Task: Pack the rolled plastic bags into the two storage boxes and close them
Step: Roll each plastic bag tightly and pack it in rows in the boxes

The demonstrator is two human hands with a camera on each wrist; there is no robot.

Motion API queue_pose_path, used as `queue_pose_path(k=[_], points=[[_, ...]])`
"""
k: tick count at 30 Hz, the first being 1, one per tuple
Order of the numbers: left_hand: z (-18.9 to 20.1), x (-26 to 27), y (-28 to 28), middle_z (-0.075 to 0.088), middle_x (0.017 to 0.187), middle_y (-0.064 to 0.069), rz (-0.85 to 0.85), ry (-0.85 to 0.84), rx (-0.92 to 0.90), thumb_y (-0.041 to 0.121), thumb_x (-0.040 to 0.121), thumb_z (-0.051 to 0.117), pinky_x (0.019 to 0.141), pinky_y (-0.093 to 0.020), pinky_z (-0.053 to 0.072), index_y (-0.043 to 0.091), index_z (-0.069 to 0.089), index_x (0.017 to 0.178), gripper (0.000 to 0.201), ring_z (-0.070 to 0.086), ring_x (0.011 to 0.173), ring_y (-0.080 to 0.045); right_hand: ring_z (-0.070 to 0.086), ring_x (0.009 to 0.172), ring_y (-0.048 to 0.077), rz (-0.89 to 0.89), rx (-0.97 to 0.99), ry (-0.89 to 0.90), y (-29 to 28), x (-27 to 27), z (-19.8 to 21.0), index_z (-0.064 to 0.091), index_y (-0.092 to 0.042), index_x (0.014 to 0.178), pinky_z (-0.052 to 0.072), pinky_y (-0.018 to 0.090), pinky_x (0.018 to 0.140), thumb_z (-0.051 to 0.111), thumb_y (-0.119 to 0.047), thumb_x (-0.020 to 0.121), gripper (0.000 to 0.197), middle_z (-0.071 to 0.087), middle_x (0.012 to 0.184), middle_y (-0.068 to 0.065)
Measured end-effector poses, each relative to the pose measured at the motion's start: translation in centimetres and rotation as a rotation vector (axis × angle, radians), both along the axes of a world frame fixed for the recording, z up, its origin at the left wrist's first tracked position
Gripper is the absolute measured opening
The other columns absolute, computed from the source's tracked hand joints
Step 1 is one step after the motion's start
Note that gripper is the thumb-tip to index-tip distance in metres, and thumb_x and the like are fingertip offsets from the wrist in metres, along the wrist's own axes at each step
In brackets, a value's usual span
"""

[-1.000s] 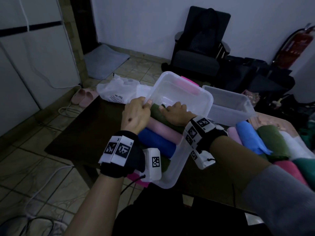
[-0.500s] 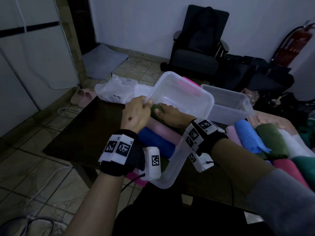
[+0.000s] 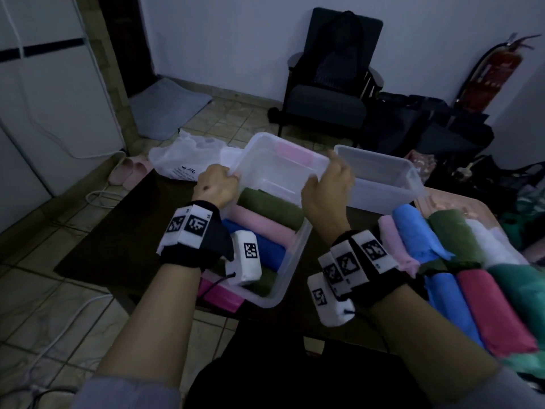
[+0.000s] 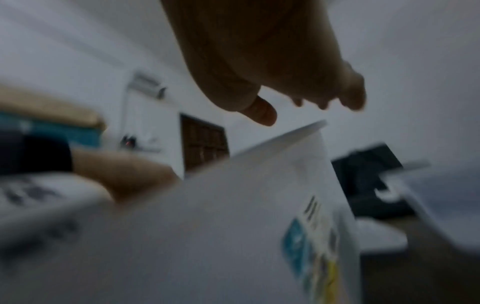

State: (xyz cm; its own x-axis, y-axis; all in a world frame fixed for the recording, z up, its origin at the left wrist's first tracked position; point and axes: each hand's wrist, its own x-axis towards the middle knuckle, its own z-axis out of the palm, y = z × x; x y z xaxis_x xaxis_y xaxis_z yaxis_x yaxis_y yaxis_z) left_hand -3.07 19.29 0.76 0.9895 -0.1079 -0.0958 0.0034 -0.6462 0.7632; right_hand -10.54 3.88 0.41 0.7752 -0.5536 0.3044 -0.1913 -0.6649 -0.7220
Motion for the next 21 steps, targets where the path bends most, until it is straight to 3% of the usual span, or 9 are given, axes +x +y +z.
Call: queue_pose_path(k=[3, 6, 8, 9, 11, 13, 15, 18, 21], points=[[0.0, 1.1, -0.6, 0.05, 0.131, -0.023, -0.004, 0.039, 0.109, 0.026, 0.097, 0.044, 0.098, -0.036, 0.038, -0.003, 0.051, 0.126, 0.042, 0.047, 0.12, -0.037, 0.053, 0.097, 0.024, 0.085, 0.714, 0.141, -0.9, 0.2, -1.8, 0.04, 0.004, 0.133, 0.047, 0.031, 0.084, 0.043, -0.004, 0.094, 0.04, 0.053, 0.124, 0.025], [-0.3, 2.2, -1.1, 0.052, 0.129, -0.025, -0.012, 0.06, 0.188, 0.02, 0.095, 0.047, 0.094, -0.035, 0.039, -0.008, 0.052, 0.122, 0.039, 0.048, 0.12, -0.038, 0.051, 0.081, 0.027, 0.091, 0.818, 0.219, -0.8, 0.0, -2.3, 0.056, 0.008, 0.102, 0.042, 0.035, 0.074, 0.042, 0.001, 0.091, 0.019, 0.055, 0.094, 0.028], [-0.5, 2.5, -1.5, 0.054, 0.127, -0.025, -0.007, 0.077, 0.227, 0.016, 0.094, 0.049, 0.093, -0.035, 0.041, -0.009, 0.054, 0.121, 0.037, 0.05, 0.119, -0.037, 0.049, 0.077, 0.028, 0.091, 0.844, 0.235, -1.0, 0.2, -2.1, 0.049, -0.002, 0.076, 0.043, 0.036, 0.069, 0.043, 0.002, 0.09, 0.016, 0.048, 0.082, 0.021], [-0.6, 2.6, -1.7, 0.054, 0.128, -0.025, -0.006, 0.082, 0.253, 0.014, 0.095, 0.048, 0.094, -0.035, 0.041, -0.009, 0.053, 0.122, 0.036, 0.05, 0.12, -0.037, 0.048, 0.072, 0.026, 0.092, 0.864, 0.256, -1.2, 0.3, -2.1, 0.046, -0.006, 0.072, 0.046, 0.037, 0.069, 0.043, 0.002, 0.09, 0.02, 0.045, 0.078, 0.016], [-1.0, 2.8, -2.1, 0.051, 0.131, -0.025, -0.012, 0.095, 0.307, 0.01, 0.095, 0.046, 0.095, -0.035, 0.04, -0.01, 0.051, 0.125, 0.036, 0.048, 0.122, -0.036, 0.046, 0.066, 0.021, 0.08, 0.917, 0.287, -1.4, 0.4, -2.1, 0.051, -0.002, 0.077, 0.051, 0.043, 0.082, 0.043, 0.003, 0.091, 0.017, 0.043, 0.075, 0.013], [-1.4, 3.1, -2.4, 0.05, 0.132, -0.026, -0.027, 0.105, 0.362, 0.009, 0.095, 0.046, 0.096, -0.036, 0.039, -0.011, 0.05, 0.126, 0.037, 0.047, 0.123, -0.036, 0.048, 0.066, 0.017, 0.084, 0.896, 0.301, -1.5, 0.4, -2.4, 0.057, 0.007, 0.103, 0.052, 0.041, 0.079, 0.044, 0.001, 0.091, 0.018, 0.045, 0.074, 0.008], [-1.6, 3.2, -2.6, 0.05, 0.132, -0.026, -0.026, 0.115, 0.411, 0.009, 0.095, 0.047, 0.097, -0.037, 0.038, -0.011, 0.049, 0.126, 0.037, 0.047, 0.124, -0.037, 0.053, 0.072, 0.022, 0.108, 0.879, 0.285, -1.4, 0.1, -2.2, 0.055, 0.012, 0.111, 0.05, 0.037, 0.076, 0.044, 0.0, 0.092, 0.025, 0.05, 0.078, 0.01], [-0.7, 2.7, -3.3, 0.047, 0.134, -0.026, -0.059, 0.117, 0.461, 0.015, 0.095, 0.049, 0.098, -0.038, 0.037, -0.011, 0.047, 0.128, 0.042, 0.045, 0.125, -0.037, 0.057, 0.107, 0.043, 0.151, 0.886, 0.321, -2.2, -0.8, -1.9, 0.051, 0.017, 0.117, 0.043, 0.05, 0.1, 0.044, -0.006, 0.095, 0.032, 0.056, 0.111, 0.035], [1.8, 1.7, -4.6, 0.038, 0.141, -0.024, -0.108, -0.007, 0.475, 0.024, 0.094, 0.051, 0.103, -0.041, 0.034, -0.005, 0.036, 0.137, 0.053, 0.039, 0.128, -0.038, 0.052, 0.12, 0.032, 0.146, 0.632, 0.375, -4.6, -1.9, -2.3, 0.049, -0.001, 0.131, 0.043, 0.038, 0.098, 0.046, -0.021, 0.098, 0.038, 0.053, 0.13, 0.021]])
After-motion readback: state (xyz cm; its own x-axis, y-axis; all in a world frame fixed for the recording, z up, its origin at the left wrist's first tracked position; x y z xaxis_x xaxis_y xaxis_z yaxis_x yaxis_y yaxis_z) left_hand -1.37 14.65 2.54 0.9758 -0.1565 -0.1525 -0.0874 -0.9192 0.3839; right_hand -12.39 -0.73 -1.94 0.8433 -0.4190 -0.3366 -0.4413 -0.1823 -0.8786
